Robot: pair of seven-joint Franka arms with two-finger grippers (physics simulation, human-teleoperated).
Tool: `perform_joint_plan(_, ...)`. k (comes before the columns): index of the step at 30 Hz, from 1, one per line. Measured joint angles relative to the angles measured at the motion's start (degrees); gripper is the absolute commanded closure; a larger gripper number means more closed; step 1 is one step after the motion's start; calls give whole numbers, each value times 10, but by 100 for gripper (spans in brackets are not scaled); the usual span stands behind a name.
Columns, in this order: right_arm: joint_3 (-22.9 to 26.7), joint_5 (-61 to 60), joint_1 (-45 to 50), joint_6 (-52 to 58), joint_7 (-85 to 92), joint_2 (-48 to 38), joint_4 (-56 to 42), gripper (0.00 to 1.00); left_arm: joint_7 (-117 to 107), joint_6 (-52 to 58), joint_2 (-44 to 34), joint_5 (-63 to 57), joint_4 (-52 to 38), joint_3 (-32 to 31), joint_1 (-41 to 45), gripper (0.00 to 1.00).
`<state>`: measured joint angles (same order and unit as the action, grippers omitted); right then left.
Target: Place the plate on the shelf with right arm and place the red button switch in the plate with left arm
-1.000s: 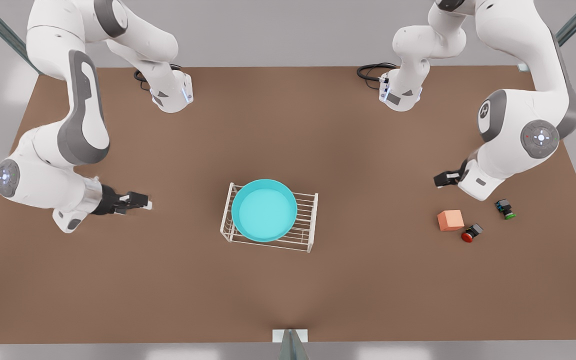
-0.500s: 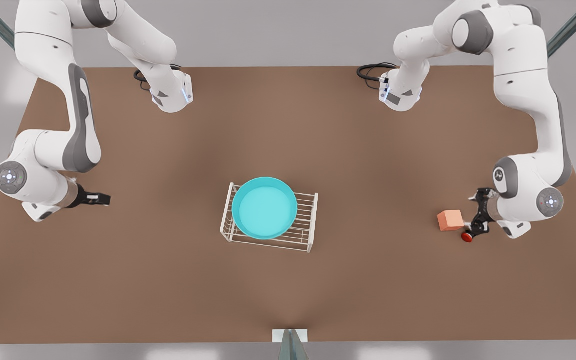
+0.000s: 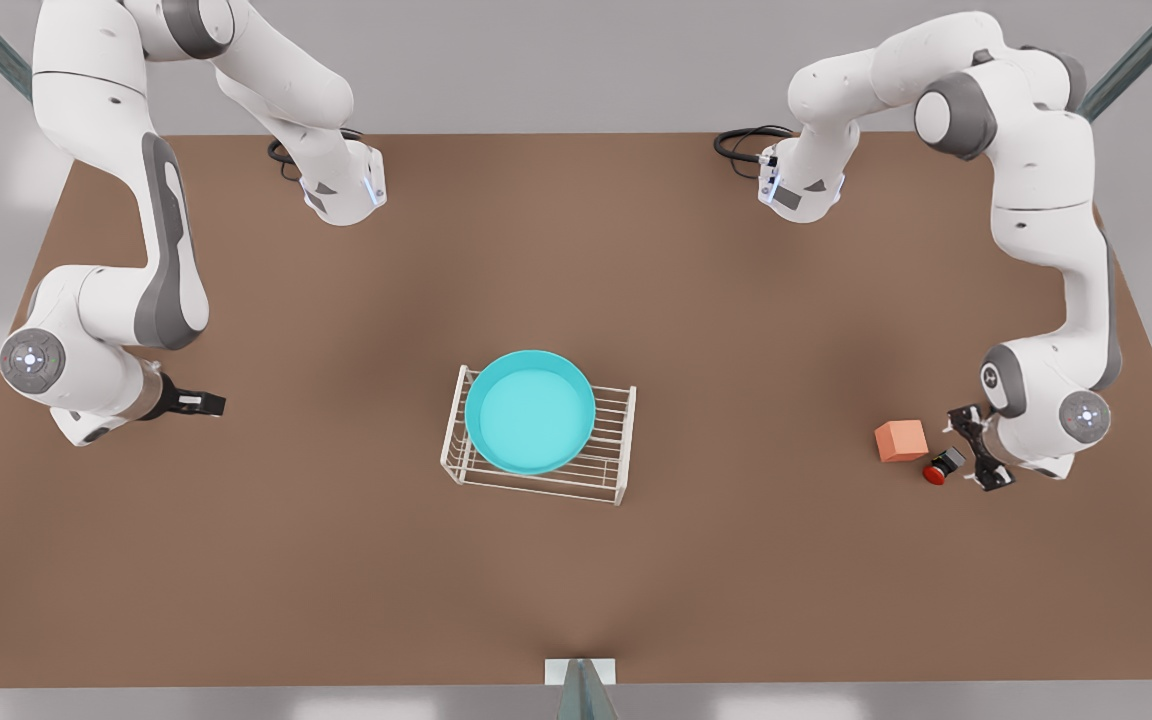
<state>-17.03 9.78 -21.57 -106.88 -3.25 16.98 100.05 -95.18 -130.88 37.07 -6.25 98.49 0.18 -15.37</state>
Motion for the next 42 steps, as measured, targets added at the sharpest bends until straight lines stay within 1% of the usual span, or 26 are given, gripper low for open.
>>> perform_joint_plan(11, 0, 0, 1, 0, -13, 3, 0, 0, -92, -48, 16, -9, 17, 0, 0, 0)
perform_joint_plan(27, 0, 0, 4, 1, -23, 4, 0, 0, -153, -79, 34, -9, 19, 4, 0, 0)
perform_joint_plan(28, 0, 0, 4, 1, -23, 4, 0, 0, -155, -79, 34, -9, 19, 4, 0, 7)
perform_joint_plan(29, 0, 0, 4, 1, -24, 4, 0, 0, -157, -80, 34, -9, 19, 4, 0, 40)
perform_joint_plan(30, 0, 0, 4, 1, -24, 4, 0, 0, -159, -81, 34, -9, 19, 4, 0, 53)
perform_joint_plan(32, 0, 0, 4, 1, -25, 4, 0, 0, -163, -82, 33, -9, 19, 4, -1, 66)
perform_joint_plan(34, 0, 0, 4, 1, -25, 4, 0, 0, -163, -82, 33, -7, 19, 4, -1, 73)
perform_joint_plan(35, 0, 0, 4, 1, -25, 4, 0, 0, -163, -81, 32, -6, 19, 4, -1, 74)
perform_joint_plan(37, 0, 0, 4, 1, -26, 4, 0, 0, -161, -80, 32, -4, 19, 4, -1, 78)
perform_joint_plan(42, 0, 0, 5, 1, -27, 4, 0, 0, -150, -58, 21, -2, -6, 5, -1, 78)
